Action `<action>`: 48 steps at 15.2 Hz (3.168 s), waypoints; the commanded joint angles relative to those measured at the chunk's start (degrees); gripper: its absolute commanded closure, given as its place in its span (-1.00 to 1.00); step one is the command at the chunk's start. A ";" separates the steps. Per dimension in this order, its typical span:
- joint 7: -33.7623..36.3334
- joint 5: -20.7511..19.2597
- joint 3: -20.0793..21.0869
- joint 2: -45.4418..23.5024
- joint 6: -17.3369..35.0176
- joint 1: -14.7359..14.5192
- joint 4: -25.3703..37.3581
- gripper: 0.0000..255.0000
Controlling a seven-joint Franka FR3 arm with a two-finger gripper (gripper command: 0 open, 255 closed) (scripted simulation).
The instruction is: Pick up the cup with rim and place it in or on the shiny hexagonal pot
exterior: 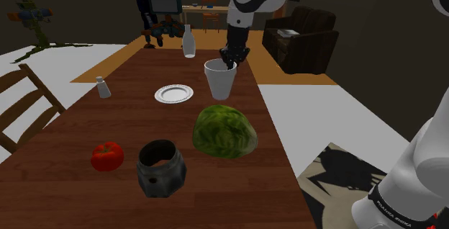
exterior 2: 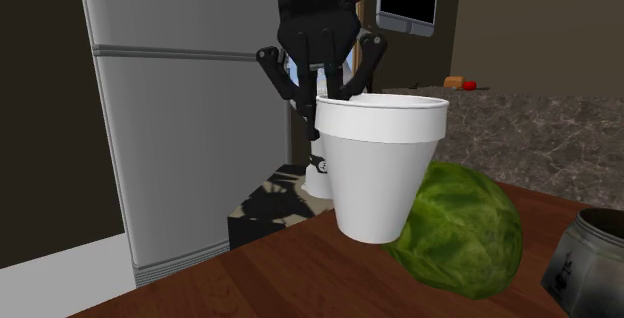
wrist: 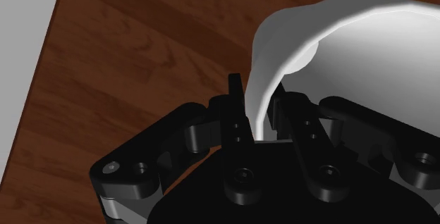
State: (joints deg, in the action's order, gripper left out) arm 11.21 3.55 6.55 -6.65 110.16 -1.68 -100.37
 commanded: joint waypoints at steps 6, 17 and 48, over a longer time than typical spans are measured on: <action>0.24 -0.05 -0.04 0.39 -5.19 0.06 4.81 1.00; 9.46 -0.78 3.96 2.08 -8.07 -4.84 6.56 1.00; 34.53 -6.39 13.95 -6.05 -3.45 -19.33 10.49 1.00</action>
State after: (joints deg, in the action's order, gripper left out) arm 45.69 -2.84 20.50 -12.75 105.84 -21.01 -89.02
